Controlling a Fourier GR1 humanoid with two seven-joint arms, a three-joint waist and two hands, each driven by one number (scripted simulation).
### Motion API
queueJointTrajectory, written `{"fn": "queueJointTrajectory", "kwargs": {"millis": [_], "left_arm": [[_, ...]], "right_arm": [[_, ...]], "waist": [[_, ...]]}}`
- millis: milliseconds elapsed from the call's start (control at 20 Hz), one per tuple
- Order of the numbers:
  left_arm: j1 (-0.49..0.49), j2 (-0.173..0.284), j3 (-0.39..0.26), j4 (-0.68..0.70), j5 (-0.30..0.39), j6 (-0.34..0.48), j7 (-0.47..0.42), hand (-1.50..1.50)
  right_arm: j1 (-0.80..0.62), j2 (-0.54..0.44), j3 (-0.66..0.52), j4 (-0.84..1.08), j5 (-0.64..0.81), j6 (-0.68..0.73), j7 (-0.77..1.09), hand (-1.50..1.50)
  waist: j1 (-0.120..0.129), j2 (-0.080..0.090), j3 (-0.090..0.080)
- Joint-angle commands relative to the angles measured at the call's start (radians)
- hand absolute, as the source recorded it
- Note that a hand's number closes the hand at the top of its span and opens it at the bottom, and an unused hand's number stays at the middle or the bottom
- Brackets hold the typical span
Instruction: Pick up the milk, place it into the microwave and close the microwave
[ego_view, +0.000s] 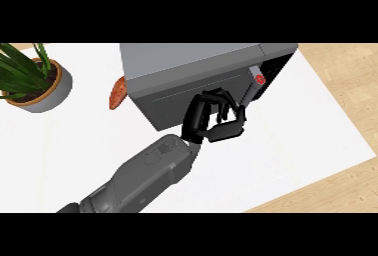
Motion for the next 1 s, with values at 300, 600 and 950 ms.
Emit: {"fn": "queueJointTrajectory", "kwargs": {"millis": [300,600,950], "left_arm": [[-0.108,-0.001,0.034,0.092,0.049,-0.011,0.001,1.50],[-0.100,-0.001,0.010,0.087,0.070,-0.021,-0.024,1.50],[-0.115,-0.001,-0.009,0.094,0.089,-0.015,-0.044,1.50]], "right_arm": [[-0.042,-0.072,-0.055,0.067,0.004,0.016,-0.004,-1.50],[-0.070,-0.092,-0.052,0.118,-0.048,0.051,-0.001,-1.50],[-0.104,-0.116,-0.072,0.209,-0.100,0.073,0.001,-1.50]], "waist": [[-0.011,0.013,0.002],[-0.014,0.022,0.001],[-0.005,0.022,0.003]]}}
